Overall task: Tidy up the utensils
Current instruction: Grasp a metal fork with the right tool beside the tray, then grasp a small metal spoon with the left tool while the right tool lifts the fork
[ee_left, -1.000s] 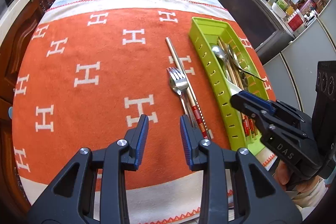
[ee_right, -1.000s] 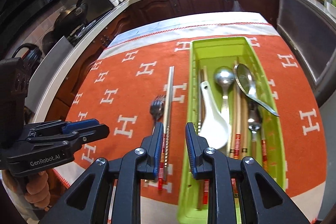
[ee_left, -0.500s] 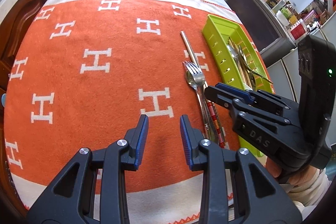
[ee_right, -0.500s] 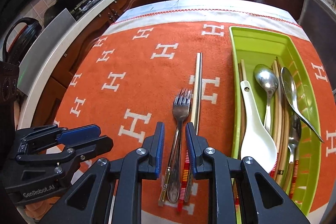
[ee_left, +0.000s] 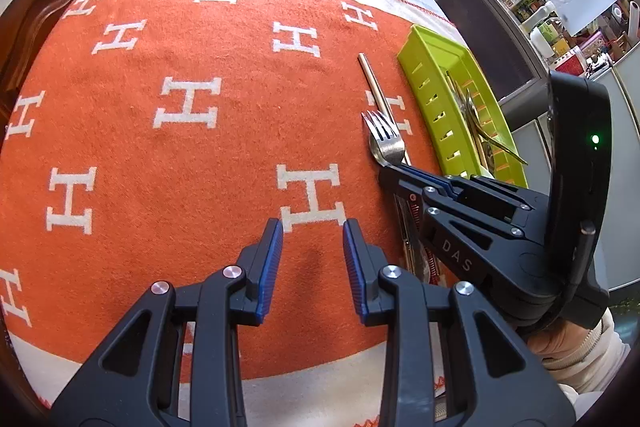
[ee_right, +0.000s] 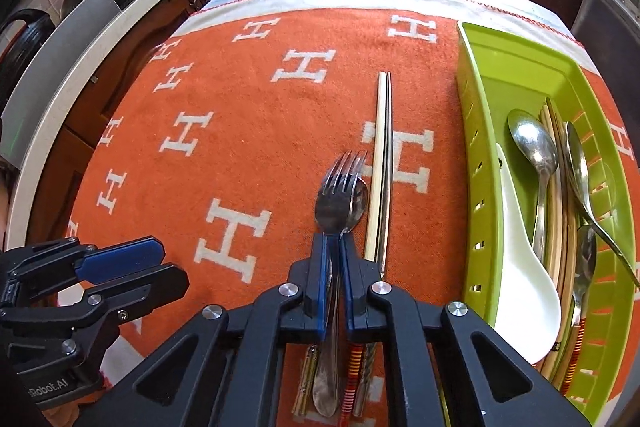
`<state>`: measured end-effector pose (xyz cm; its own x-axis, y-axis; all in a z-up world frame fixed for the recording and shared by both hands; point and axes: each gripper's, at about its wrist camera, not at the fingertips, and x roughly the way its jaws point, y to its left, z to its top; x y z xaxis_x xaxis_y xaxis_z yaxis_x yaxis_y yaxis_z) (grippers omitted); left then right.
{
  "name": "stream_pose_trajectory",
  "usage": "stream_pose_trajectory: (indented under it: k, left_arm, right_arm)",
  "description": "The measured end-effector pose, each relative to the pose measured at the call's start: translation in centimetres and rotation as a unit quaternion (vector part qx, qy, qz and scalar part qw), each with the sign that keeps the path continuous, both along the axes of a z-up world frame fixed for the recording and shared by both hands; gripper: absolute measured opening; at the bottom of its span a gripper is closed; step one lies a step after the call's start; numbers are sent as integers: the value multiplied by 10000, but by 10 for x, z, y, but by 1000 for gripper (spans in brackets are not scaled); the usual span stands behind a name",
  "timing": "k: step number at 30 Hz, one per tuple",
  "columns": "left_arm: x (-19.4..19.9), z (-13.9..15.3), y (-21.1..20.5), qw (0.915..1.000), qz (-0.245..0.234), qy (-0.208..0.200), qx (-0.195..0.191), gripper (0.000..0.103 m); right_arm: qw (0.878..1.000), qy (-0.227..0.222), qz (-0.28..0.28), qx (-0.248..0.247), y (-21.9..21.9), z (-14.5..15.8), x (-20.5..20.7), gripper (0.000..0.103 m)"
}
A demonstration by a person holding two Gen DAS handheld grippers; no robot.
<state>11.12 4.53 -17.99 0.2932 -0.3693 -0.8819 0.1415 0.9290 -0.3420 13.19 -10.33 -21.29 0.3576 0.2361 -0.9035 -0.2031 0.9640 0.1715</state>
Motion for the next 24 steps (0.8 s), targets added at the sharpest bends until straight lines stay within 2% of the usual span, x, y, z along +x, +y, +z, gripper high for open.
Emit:
stream_pose_trajectory:
  k: [24]
  left_arm:
    - [2, 0, -16, 9999, -106, -10, -78, 28]
  right_arm:
    - [9977, -252, 63, 623, -24, 26, -32, 4]
